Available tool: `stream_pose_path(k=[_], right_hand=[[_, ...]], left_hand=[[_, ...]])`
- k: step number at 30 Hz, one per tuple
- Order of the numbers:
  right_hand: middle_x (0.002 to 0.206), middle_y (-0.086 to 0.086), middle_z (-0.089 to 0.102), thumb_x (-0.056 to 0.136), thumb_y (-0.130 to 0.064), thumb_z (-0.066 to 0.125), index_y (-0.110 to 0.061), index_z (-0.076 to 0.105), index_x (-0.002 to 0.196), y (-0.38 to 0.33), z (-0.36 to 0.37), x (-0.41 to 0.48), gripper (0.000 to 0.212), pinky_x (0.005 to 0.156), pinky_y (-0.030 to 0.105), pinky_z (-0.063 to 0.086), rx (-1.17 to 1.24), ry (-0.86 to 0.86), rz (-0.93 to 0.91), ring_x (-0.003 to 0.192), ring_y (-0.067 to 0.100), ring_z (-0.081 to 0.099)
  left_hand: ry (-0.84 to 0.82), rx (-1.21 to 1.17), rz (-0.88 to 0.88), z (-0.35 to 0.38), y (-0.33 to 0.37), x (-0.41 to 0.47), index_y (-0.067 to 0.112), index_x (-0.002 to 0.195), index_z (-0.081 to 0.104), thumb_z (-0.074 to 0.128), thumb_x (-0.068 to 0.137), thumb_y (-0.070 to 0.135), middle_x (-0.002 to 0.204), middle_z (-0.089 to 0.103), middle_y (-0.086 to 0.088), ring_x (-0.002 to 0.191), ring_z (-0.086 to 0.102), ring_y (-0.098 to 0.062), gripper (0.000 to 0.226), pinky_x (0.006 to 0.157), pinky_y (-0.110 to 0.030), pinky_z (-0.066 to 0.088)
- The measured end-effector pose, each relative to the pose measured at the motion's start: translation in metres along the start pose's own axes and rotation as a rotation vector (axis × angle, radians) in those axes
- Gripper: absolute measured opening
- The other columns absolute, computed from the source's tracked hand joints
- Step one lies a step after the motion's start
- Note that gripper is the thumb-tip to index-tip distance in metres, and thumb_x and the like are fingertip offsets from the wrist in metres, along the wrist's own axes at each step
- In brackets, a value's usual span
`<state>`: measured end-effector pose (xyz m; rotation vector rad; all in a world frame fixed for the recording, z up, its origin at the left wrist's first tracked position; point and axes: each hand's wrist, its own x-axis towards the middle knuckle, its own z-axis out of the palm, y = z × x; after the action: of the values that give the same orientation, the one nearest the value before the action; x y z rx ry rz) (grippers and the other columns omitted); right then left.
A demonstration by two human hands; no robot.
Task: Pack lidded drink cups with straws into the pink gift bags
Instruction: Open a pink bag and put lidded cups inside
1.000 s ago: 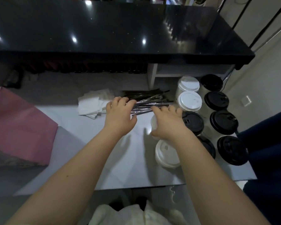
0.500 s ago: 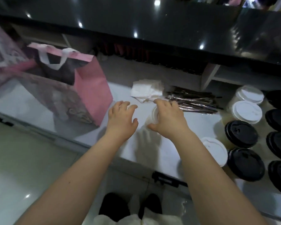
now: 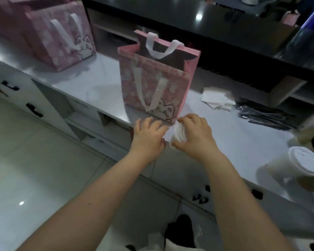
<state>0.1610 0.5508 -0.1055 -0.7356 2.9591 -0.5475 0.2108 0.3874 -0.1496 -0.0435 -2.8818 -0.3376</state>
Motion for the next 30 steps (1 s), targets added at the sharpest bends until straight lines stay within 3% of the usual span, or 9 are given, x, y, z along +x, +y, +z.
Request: stream_pose_path(k=[5, 7, 10, 15, 20, 24, 27, 30], right_hand=[[0.144, -0.003, 0.038, 0.074, -0.041, 0.077, -0.028, 0.035, 0.145, -0.069, 0.013, 0.001, 0.083, 0.108, 0.043, 0.031, 0.018, -0.011, -0.023, 0.131, 0.025, 0.03], [0.144, -0.006, 0.039, 0.073, -0.037, 0.079, -0.033, 0.031, 0.146, -0.091, 0.006, 0.005, 0.088, 0.108, 0.04, 0.03, 0.081, 0.037, -0.042, 0.131, 0.022, 0.03], [0.14, -0.007, 0.042, 0.071, -0.034, 0.082, -0.028, 0.042, 0.137, -0.117, -0.015, 0.022, 0.077, 0.105, 0.036, 0.032, 0.143, 0.153, -0.066, 0.127, 0.02, 0.034], [0.144, -0.003, 0.043, 0.073, -0.033, 0.081, -0.022, 0.049, 0.138, -0.148, -0.059, 0.064, 0.073, 0.11, 0.047, 0.031, 0.087, 0.261, -0.153, 0.133, 0.023, 0.034], [0.144, -0.001, 0.045, 0.074, -0.028, 0.08, -0.019, 0.047, 0.142, -0.147, -0.107, 0.115, 0.076, 0.11, 0.045, 0.032, 0.112, 0.475, -0.188, 0.133, 0.023, 0.036], [0.145, -0.002, 0.043, 0.076, -0.027, 0.08, -0.02, 0.044, 0.145, -0.125, -0.118, 0.159, 0.078, 0.11, 0.049, 0.031, 0.103, 0.504, -0.132, 0.134, 0.023, 0.033], [0.145, -0.004, 0.045, 0.075, -0.028, 0.081, -0.023, 0.047, 0.143, -0.113, -0.112, 0.186, 0.076, 0.11, 0.047, 0.03, 0.105, 0.469, -0.093, 0.134, 0.022, 0.034], [0.145, -0.008, 0.044, 0.076, -0.031, 0.08, -0.027, 0.047, 0.142, -0.103, -0.109, 0.209, 0.075, 0.107, 0.041, 0.024, 0.106, 0.484, -0.037, 0.133, 0.018, 0.033]], left_hand=[[0.033, -0.001, -0.082, -0.033, -0.071, -0.028, 0.023, 0.127, 0.061, 0.06, 0.085, 0.026, 0.135, 0.057, 0.0, 0.131, 0.041, -0.031, 0.043, 0.109, -0.05, 0.025], [0.092, -0.083, -0.117, -0.055, -0.088, -0.027, 0.023, 0.131, 0.059, 0.061, 0.084, 0.026, 0.134, 0.058, 0.002, 0.131, 0.04, -0.03, 0.046, 0.107, -0.048, 0.027], [0.154, -0.153, -0.083, -0.09, -0.105, -0.008, 0.022, 0.133, 0.056, 0.064, 0.083, 0.027, 0.132, 0.059, 0.002, 0.129, 0.04, -0.031, 0.051, 0.104, -0.049, 0.034], [0.217, -0.12, -0.044, -0.137, -0.134, 0.053, 0.023, 0.134, 0.054, 0.06, 0.088, 0.028, 0.133, 0.057, 0.002, 0.13, 0.039, -0.028, 0.047, 0.103, -0.043, 0.032], [0.335, -0.252, 0.027, -0.168, -0.145, 0.135, 0.021, 0.124, 0.063, 0.061, 0.089, 0.024, 0.121, 0.065, -0.001, 0.117, 0.051, -0.03, 0.035, 0.097, -0.042, 0.041], [0.129, -0.592, 0.013, -0.165, -0.135, 0.19, 0.028, 0.111, 0.067, 0.061, 0.085, 0.019, 0.105, 0.069, 0.004, 0.101, 0.063, -0.019, 0.028, 0.089, -0.042, 0.052], [0.019, -0.547, 0.042, -0.153, -0.143, 0.216, 0.036, 0.103, 0.065, 0.065, 0.08, 0.02, 0.097, 0.065, 0.011, 0.096, 0.061, -0.012, 0.028, 0.085, -0.039, 0.053], [0.024, -0.515, 0.12, -0.14, -0.16, 0.237, 0.033, 0.106, 0.065, 0.07, 0.078, 0.02, 0.098, 0.064, 0.011, 0.096, 0.059, -0.009, 0.031, 0.085, -0.032, 0.052]])
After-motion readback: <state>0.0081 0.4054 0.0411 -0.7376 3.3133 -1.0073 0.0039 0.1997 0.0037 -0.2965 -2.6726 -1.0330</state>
